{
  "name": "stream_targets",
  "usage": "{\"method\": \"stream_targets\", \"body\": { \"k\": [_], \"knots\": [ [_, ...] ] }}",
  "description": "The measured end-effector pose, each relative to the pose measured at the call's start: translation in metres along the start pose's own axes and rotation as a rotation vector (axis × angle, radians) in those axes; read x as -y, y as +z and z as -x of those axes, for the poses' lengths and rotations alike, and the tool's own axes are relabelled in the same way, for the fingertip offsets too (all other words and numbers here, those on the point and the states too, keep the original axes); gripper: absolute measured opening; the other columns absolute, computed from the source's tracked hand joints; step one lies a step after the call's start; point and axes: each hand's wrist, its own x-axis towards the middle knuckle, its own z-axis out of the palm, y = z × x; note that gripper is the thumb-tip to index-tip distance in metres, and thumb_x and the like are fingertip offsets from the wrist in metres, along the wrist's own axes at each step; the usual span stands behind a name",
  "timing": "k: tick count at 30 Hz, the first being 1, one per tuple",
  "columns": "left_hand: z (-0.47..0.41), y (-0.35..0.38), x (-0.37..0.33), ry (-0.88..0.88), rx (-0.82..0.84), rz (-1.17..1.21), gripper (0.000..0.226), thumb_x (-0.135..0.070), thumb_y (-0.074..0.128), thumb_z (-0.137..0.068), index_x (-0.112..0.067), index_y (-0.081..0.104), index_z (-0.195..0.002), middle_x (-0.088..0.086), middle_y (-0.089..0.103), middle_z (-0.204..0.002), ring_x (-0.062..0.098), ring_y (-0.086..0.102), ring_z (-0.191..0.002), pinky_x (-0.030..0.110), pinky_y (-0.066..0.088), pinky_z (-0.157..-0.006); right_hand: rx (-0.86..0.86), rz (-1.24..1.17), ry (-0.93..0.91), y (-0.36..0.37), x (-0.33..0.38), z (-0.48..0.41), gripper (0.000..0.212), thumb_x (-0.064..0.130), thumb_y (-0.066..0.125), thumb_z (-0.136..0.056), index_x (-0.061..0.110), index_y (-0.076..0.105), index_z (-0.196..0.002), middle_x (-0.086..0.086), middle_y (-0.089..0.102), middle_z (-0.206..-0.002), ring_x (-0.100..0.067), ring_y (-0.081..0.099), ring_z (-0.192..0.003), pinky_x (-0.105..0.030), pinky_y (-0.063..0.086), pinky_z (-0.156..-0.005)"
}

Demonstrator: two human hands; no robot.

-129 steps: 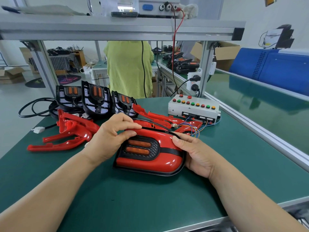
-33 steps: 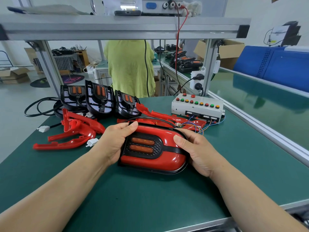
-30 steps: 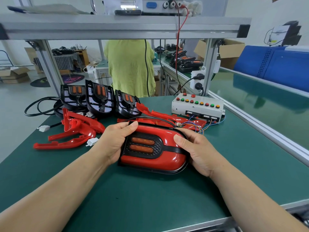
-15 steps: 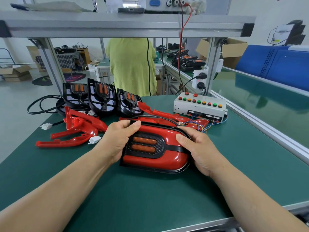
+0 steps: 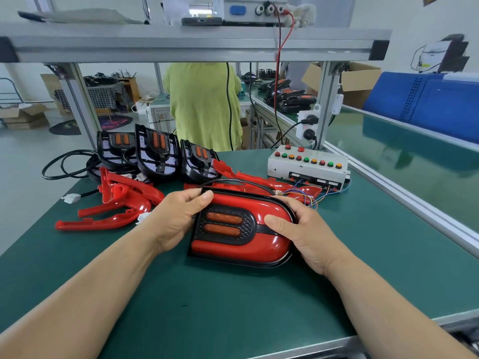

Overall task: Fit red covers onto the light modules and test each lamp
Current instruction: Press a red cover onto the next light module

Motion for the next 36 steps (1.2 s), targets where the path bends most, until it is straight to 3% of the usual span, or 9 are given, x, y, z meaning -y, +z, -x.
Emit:
{"method": "stream_targets", "body": {
  "k": [7,13,17,20,23,26,29,32,36],
  "knots": [
    [-0.002,0.007,-0.001,0.003,-0.077,0.051,0.031,-0.014,0.057,-0.093,0.005,0.065,-0.115,0.025,0.071,-0.11,0.037,0.071,-0.098,0.042,0.061,-0.07,-0.047,-0.026,-0.017,0.003,-0.001,-0.002,0.046,0.025,0.082,-0.062,0.024,0.072,-0.107,-0.008,0.076,-0.106,-0.027,0.073,-0.094,-0.038,0.061,-0.078],
    [-0.002,0.009,0.003,0.011,-0.117,0.008,0.035,-0.018,0.061,-0.09,0.005,0.066,-0.115,0.025,0.071,-0.109,0.037,0.072,-0.096,0.043,0.061,-0.069,-0.027,0.002,-0.029,0.0,0.0,0.0,0.032,0.024,0.079,-0.069,0.032,0.076,-0.1,-0.004,0.077,-0.103,-0.022,0.074,-0.091,-0.03,0.059,-0.072],
    [-0.001,0.005,0.002,-0.048,-0.006,0.016,0.05,-0.038,0.056,-0.09,0.0,0.065,-0.122,0.024,0.069,-0.118,0.037,0.069,-0.106,0.044,0.06,-0.078,0.005,-0.055,0.024,-0.003,0.0,-0.003,0.04,0.026,0.08,-0.066,0.028,0.075,-0.105,-0.007,0.076,-0.107,-0.024,0.074,-0.094,-0.032,0.059,-0.074],
    [-0.005,-0.003,0.001,-0.116,0.012,0.015,0.076,-0.064,0.029,-0.094,-0.005,0.066,-0.124,0.019,0.068,-0.123,0.034,0.064,-0.117,0.047,0.055,-0.094,0.009,-0.083,0.036,-0.008,-0.001,-0.003,0.047,0.021,0.082,-0.068,0.021,0.071,-0.114,-0.011,0.074,-0.112,-0.027,0.073,-0.096,-0.034,0.059,-0.075],
    [-0.01,-0.009,0.001,-0.151,-0.071,0.025,0.086,-0.067,0.019,-0.097,-0.001,0.064,-0.126,0.023,0.064,-0.128,0.041,0.055,-0.126,0.057,0.039,-0.11,0.027,-0.084,0.027,-0.009,-0.001,-0.003,0.042,0.02,0.083,-0.07,0.023,0.073,-0.11,-0.011,0.074,-0.112,-0.027,0.073,-0.096,-0.034,0.059,-0.075],
    [-0.012,-0.013,-0.003,-0.121,-0.128,-0.016,0.077,-0.063,0.02,-0.1,-0.005,0.065,-0.123,0.022,0.064,-0.128,0.038,0.057,-0.124,0.056,0.039,-0.111,0.028,-0.078,0.024,-0.007,0.0,-0.003,0.041,0.018,0.082,-0.07,0.024,0.073,-0.11,-0.011,0.074,-0.112,-0.028,0.072,-0.096,-0.034,0.059,-0.075],
    [-0.015,-0.013,-0.016,-0.078,-0.154,-0.112,0.067,-0.059,0.025,-0.101,-0.01,0.065,-0.121,0.016,0.068,-0.123,0.031,0.063,-0.117,0.049,0.046,-0.105,0.026,-0.056,0.025,-0.007,0.0,-0.003,0.052,0.022,0.088,-0.064,0.023,0.072,-0.113,-0.01,0.074,-0.112,-0.028,0.072,-0.098,-0.035,0.06,-0.077],
    [-0.021,-0.008,-0.031,-0.06,-0.135,-0.345,0.057,-0.056,0.027,-0.103,-0.019,0.064,-0.122,0.004,0.074,-0.112,0.024,0.063,-0.111,0.036,0.049,-0.091,0.017,-0.043,0.019,-0.007,0.001,-0.002,0.055,0.022,0.081,-0.067,0.023,0.067,-0.121,-0.01,0.072,-0.117,-0.027,0.071,-0.103,-0.036,0.06,-0.081],
    [-0.034,0.007,-0.052,-0.083,-0.037,-0.694,0.051,-0.06,0.027,-0.102,-0.032,0.058,-0.131,-0.002,0.074,-0.108,0.017,0.063,-0.11,0.039,0.045,-0.097,0.025,-0.054,0.04,-0.006,0.003,0.0,0.061,0.023,0.079,-0.069,0.028,0.063,-0.127,-0.004,0.072,-0.121,-0.025,0.071,-0.105,-0.033,0.059,-0.08]
  ]
}}
